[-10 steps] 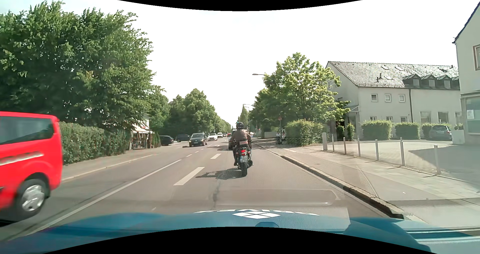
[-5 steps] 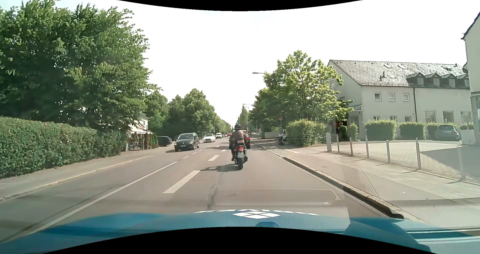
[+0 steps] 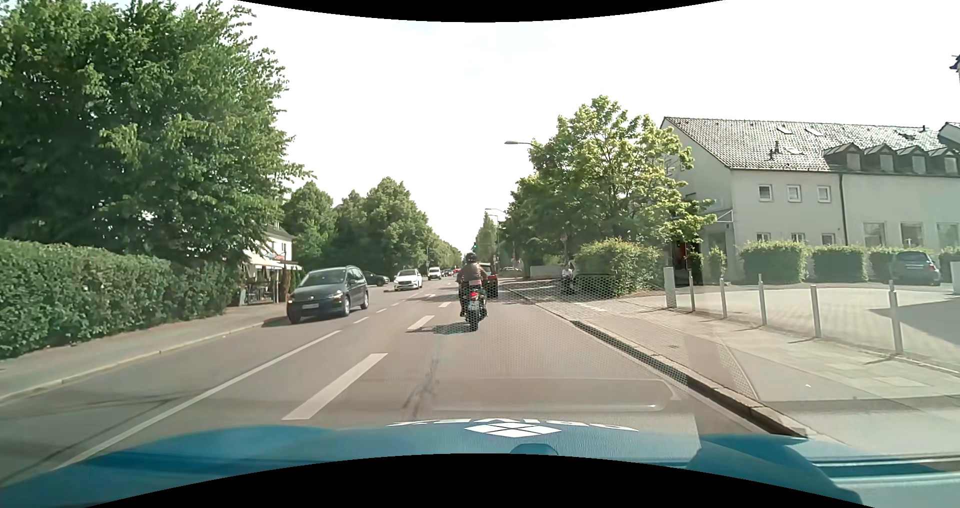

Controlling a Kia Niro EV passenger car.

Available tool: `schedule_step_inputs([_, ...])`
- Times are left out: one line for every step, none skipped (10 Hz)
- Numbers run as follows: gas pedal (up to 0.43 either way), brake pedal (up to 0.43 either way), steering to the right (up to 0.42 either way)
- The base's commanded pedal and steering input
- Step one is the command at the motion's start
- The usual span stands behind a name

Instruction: Follow the waypoints while adhering to traffic rules and regulations

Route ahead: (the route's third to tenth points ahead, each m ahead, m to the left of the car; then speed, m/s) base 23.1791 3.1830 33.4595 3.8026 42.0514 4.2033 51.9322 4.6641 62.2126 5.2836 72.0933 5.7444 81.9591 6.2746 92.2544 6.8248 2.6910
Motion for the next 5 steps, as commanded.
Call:
schedule_step_inputs([0.287, 0.000, 0.000])
schedule_step_inputs([0.287, 0.000, 0.000])
schedule_step_inputs([0.287, 0.000, 0.001])
schedule_step_inputs([0.299, 0.000, 0.000])
schedule_step_inputs([0.299, 0.000, 0.000])
